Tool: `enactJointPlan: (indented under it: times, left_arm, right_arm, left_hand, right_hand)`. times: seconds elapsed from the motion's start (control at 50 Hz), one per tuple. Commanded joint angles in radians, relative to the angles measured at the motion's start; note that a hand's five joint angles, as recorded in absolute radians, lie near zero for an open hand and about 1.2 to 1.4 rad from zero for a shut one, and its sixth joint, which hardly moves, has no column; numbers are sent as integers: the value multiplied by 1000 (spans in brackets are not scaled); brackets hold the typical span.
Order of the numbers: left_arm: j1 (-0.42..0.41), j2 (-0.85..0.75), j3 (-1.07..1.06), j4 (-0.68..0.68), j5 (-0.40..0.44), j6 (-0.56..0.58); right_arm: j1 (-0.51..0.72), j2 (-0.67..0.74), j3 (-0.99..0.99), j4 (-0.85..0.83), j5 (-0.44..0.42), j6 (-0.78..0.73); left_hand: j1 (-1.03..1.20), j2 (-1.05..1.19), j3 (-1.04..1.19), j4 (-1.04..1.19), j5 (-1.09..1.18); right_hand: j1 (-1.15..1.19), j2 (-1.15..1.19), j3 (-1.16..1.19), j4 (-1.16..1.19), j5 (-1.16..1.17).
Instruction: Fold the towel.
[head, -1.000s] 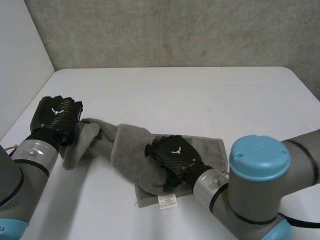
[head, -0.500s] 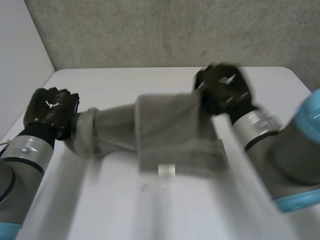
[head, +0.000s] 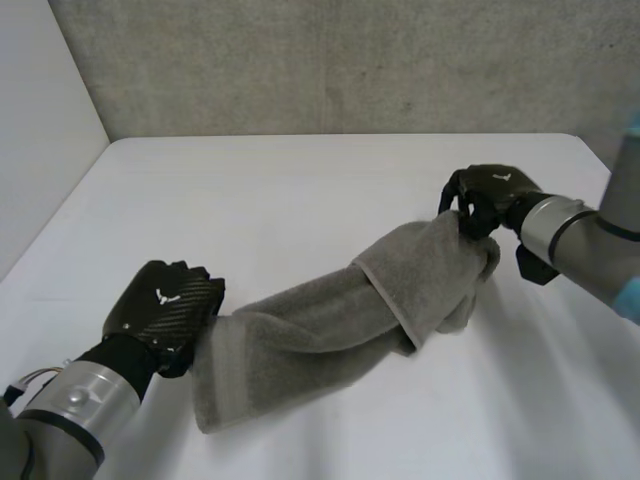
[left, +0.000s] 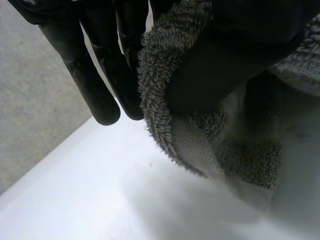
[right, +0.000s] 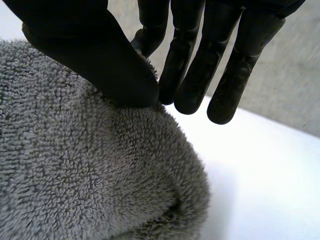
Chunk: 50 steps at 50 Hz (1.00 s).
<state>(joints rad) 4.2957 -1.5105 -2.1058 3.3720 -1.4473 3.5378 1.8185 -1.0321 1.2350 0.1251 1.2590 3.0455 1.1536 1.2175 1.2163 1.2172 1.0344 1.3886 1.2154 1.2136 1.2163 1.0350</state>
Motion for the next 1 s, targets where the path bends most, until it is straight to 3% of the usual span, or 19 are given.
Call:
enactJointPlan:
  times: [0.02, 0.08, 0.1, 0.12, 0.14, 0.16, 0.2, 0.44, 0.64, 0.8, 0.84, 0.86, 0.9, 1.0]
  left_arm:
    - [25, -77, 85, 18, -1, -39]
    - [56, -117, 121, 38, -2, -40]
    - [56, -117, 121, 38, -2, -40]
    - [65, -141, 134, 44, -2, -40]
    - [68, -167, 150, 49, -2, -40]
    - [68, -168, 150, 49, -2, -40]
    - [68, -189, 158, 47, -4, -40]
    - [38, -186, 41, 38, 1, -36]
    - [-39, -60, -65, 27, 1, -27]
    - [-109, 35, -100, -36, 4, -34]
    - [-126, 39, -96, -52, 4, -30]
    - [-126, 39, -96, -52, 4, -30]
    - [-122, 39, -83, -60, 2, -30]
    - [-102, 36, -47, -59, 4, -33]
  right_arm:
    - [15, 81, -81, -7, 34, 1]
    - [15, 107, -129, -58, 97, 1]
    - [15, 116, -146, -99, 144, -7]
    - [15, 115, -154, -131, 189, -14]
    - [15, 115, -154, -131, 189, -14]
    - [15, 107, -154, -139, 218, -30]
    - [16, 89, -140, -133, 236, -48]
    - [33, -229, 252, -127, 229, -117]
    - [179, -272, 475, -192, 229, -22]
    - [283, -200, 531, -310, 232, 78]
    - [308, -172, 524, -335, 234, 75]
    - [324, -148, 520, -355, 238, 75]
    - [338, -124, 514, -374, 244, 75]
    - [370, -39, 485, -461, 306, 67]
  left_hand:
    - [243, 179, 180, 179, 187]
    - [243, 179, 180, 179, 187]
    - [243, 179, 180, 179, 187]
    - [243, 179, 180, 179, 187]
    - [243, 179, 180, 179, 187]
    - [243, 179, 180, 179, 187]
    - [243, 179, 180, 179, 187]
    - [243, 179, 180, 179, 187]
    - [237, 173, 175, 174, 182]
    - [-142, -205, -204, -205, -197]
    - [-539, -603, -602, -602, -594]
    - [-541, -605, -603, -604, -596]
    - [-848, -911, -910, -911, -903]
    - [-946, -1010, -1009, -1010, -1001]
  right_hand:
    - [8, 181, 183, 180, 187]
    - [8, 181, 183, 180, 187]
    - [-326, -152, -151, -153, -146]
    - [-814, -641, -639, -642, -635]
    - [-819, -646, -644, -647, -640]
    - [-1107, -934, -932, -935, -928]
    - [-1191, -1018, -1016, -1019, -1012]
    - [-1101, -928, -926, -929, -922]
    - [-1072, -898, -897, -899, -893]
    - [-1075, -901, -900, -902, -896]
    - [-1078, -904, -903, -905, -898]
    - [-1078, -904, -903, -905, -898]
    - [-1075, -901, -900, -902, -896]
    - [-1013, -840, -838, -841, -834]
